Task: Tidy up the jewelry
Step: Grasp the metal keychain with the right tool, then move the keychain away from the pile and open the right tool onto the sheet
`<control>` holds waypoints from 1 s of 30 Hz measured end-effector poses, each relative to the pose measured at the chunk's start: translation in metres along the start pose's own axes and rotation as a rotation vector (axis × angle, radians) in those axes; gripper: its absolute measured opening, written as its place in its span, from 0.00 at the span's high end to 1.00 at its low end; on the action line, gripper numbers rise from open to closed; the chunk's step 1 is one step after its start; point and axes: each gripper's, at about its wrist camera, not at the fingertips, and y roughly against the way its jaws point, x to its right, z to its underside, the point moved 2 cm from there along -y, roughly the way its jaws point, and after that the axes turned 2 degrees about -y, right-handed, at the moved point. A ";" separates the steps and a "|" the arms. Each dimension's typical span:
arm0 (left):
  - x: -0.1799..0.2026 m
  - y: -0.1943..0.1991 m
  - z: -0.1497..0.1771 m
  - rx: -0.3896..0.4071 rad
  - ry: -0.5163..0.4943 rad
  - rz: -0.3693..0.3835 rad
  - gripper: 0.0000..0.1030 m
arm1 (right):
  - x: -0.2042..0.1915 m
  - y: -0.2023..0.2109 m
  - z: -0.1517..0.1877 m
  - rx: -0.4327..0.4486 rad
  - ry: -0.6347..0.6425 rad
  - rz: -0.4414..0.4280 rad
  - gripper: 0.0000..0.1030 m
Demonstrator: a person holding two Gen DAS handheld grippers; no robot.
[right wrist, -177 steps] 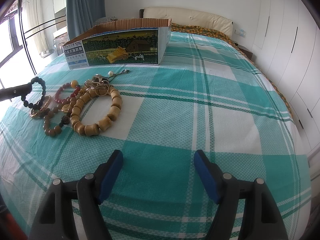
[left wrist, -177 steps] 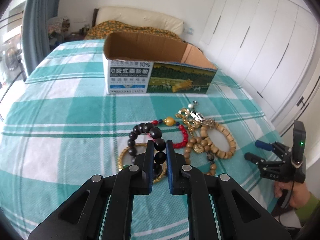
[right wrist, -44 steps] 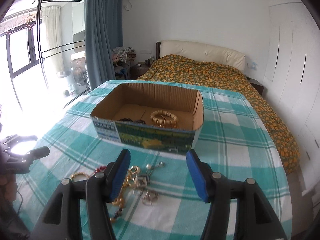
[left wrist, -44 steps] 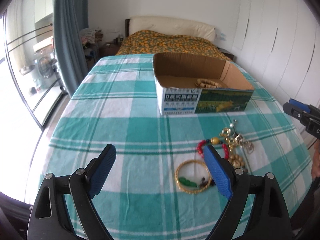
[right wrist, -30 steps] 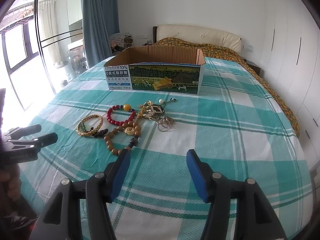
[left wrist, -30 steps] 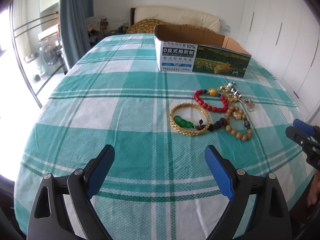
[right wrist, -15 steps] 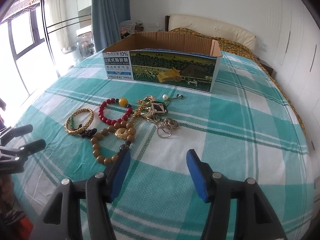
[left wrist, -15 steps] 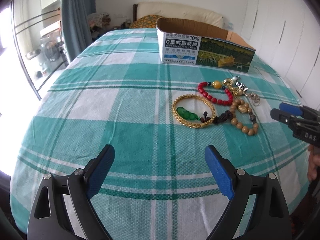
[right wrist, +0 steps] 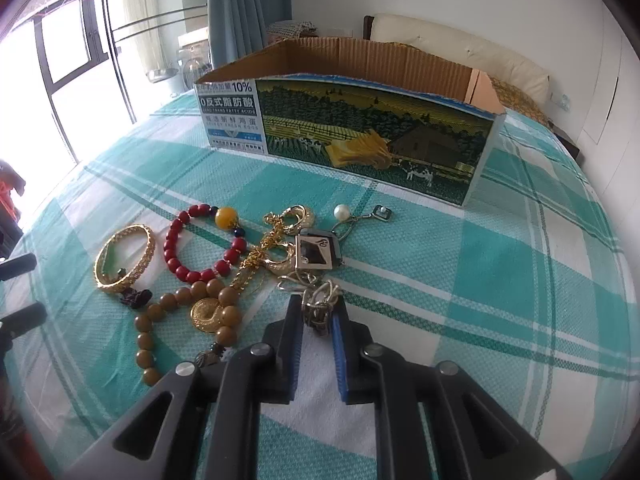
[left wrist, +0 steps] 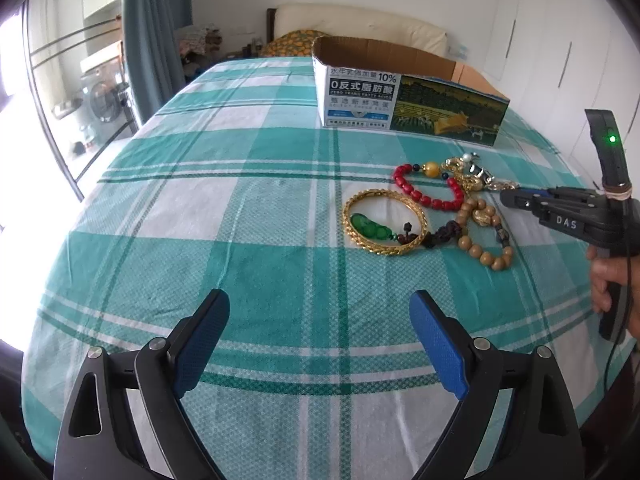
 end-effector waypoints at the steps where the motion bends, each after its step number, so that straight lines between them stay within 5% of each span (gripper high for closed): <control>1: 0.001 -0.001 0.000 -0.002 0.001 0.004 0.10 | 0.002 0.004 0.001 0.006 -0.007 -0.003 0.87; 10: 0.016 -0.002 0.000 -0.013 -0.015 0.050 0.10 | 0.011 0.055 0.017 0.058 -0.064 0.006 0.88; 20: 0.063 -0.013 -0.023 -0.020 -0.040 0.217 0.10 | 0.018 0.081 0.053 0.060 -0.172 -0.006 0.88; 30: 0.110 -0.050 -0.030 -0.014 -0.211 -0.048 0.10 | 0.013 0.095 0.065 0.082 -0.213 -0.034 0.88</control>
